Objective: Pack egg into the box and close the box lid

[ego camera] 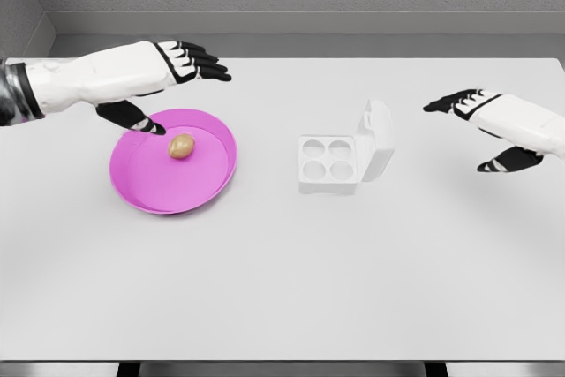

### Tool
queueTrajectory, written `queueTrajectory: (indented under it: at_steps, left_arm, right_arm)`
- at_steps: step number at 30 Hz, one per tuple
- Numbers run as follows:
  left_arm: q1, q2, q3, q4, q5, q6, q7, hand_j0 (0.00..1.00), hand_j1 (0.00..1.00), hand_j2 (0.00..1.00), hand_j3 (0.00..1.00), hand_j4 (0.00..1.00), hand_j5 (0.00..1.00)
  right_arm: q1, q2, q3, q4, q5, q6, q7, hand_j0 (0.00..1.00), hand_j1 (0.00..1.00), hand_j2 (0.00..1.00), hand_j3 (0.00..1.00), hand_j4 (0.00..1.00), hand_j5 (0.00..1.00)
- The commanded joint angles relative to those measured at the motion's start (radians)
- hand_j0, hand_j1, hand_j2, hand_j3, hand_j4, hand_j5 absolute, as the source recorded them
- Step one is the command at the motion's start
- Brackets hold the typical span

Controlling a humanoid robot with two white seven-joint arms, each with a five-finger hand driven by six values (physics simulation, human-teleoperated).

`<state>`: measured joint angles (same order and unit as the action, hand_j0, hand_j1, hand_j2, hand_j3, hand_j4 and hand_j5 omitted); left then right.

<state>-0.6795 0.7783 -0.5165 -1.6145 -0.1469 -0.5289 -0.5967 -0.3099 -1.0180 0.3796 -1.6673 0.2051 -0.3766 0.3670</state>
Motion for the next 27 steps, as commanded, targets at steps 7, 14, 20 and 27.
queueTrajectory:
  at_steps: [7, 14, 20, 27]
  left_arm:
    - [-0.018, -0.022, -0.109, 0.002, 0.023, 0.38, -0.014, 1.0, 1.0, 1.0, 1.0, 1.0, 1.0]
    - [0.008, -0.056, -0.137, -0.007, 0.023, 0.552, -0.014, 0.97, 0.97, 0.97, 0.97, 0.97, 0.97]
    - [0.018, -0.037, -0.166, -0.008, 0.136, 0.633, -0.014, 0.88, 0.88, 0.88, 0.88, 0.88, 0.88]
    - [0.011, 0.013, -0.189, -0.019, 0.168, 0.687, -0.014, 0.83, 0.83, 0.83, 0.83, 0.83, 0.83]
  right_arm:
    - [0.003, 0.053, 0.016, 0.026, 0.047, 0.007, 0.009, 1.0, 1.0, 1.0, 1.0, 1.0, 1.0]
    - [0.003, 0.09, 0.045, 0.063, 0.077, 0.007, 0.009, 1.0, 1.0, 1.0, 1.0, 1.0, 1.0]
    - [-0.005, 0.104, 0.047, 0.118, 0.083, 0.008, 0.009, 1.0, 1.0, 1.0, 1.0, 1.0, 1.0]
    - [-0.02, 0.137, 0.048, 0.139, 0.103, 0.008, 0.009, 1.0, 1.0, 1.0, 1.0, 1.0, 1.0]
